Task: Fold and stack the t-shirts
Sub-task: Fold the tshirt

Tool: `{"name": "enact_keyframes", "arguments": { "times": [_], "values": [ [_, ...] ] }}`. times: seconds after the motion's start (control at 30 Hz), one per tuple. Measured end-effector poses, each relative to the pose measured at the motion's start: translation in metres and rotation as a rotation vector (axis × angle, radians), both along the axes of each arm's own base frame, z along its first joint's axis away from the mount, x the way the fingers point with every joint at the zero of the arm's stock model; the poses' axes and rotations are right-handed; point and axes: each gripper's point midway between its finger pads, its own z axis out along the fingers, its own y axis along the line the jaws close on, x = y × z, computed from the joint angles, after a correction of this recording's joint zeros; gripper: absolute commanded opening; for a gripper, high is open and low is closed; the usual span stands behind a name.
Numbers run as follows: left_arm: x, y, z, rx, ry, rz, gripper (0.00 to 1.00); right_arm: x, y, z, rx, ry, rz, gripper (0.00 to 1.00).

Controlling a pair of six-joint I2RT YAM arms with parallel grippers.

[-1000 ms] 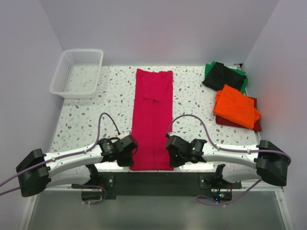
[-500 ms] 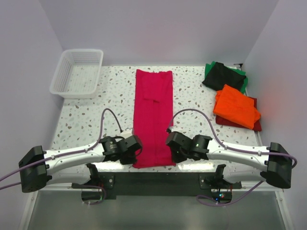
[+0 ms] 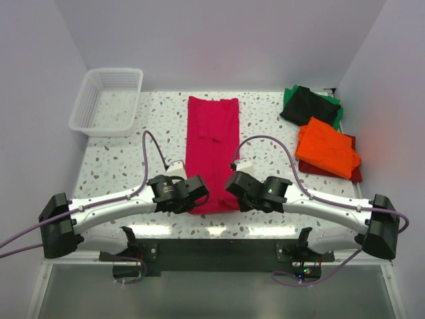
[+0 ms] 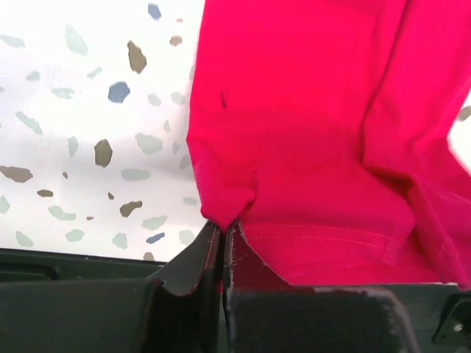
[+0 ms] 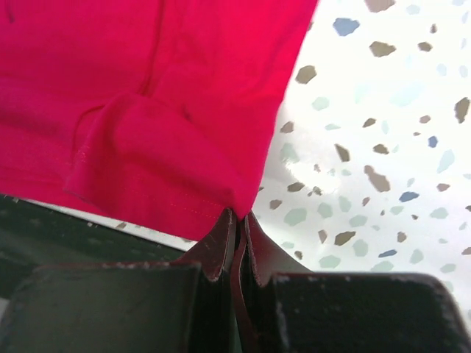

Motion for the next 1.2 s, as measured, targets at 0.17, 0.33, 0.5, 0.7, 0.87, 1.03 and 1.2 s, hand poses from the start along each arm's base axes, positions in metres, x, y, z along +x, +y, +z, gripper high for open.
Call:
{"name": "enact_keyframes", "arguments": {
  "times": [0.17,0.33,0.5,0.7,0.87,1.03,1.2],
  "values": [
    [0.020,-0.007,0.018,-0.001,-0.078,0.050,0.00,0.020,-0.012,0.001,-0.018,-0.025,-0.056,0.00],
    [0.042,-0.010,0.016,0.027,-0.102,0.086,0.00,0.044,-0.021,0.003,-0.014,-0.051,-0.100,0.00],
    [0.078,-0.001,0.016,0.049,-0.127,0.134,0.00,0.070,-0.014,0.002,-0.024,-0.068,-0.099,0.00],
    [0.123,0.008,0.022,0.082,-0.164,0.152,0.00,0.104,0.001,-0.004,-0.058,-0.081,-0.075,0.00],
    [0.164,0.012,0.017,0.123,-0.170,0.146,0.00,0.137,0.008,-0.005,-0.078,-0.085,-0.069,0.00],
    [0.206,0.015,0.010,0.146,-0.168,0.139,0.00,0.179,0.014,0.000,-0.083,-0.101,-0.074,0.00],
    [0.246,0.014,0.005,0.144,-0.170,0.119,0.00,0.220,0.018,0.000,-0.087,-0.114,-0.081,0.00]
  ]
}}
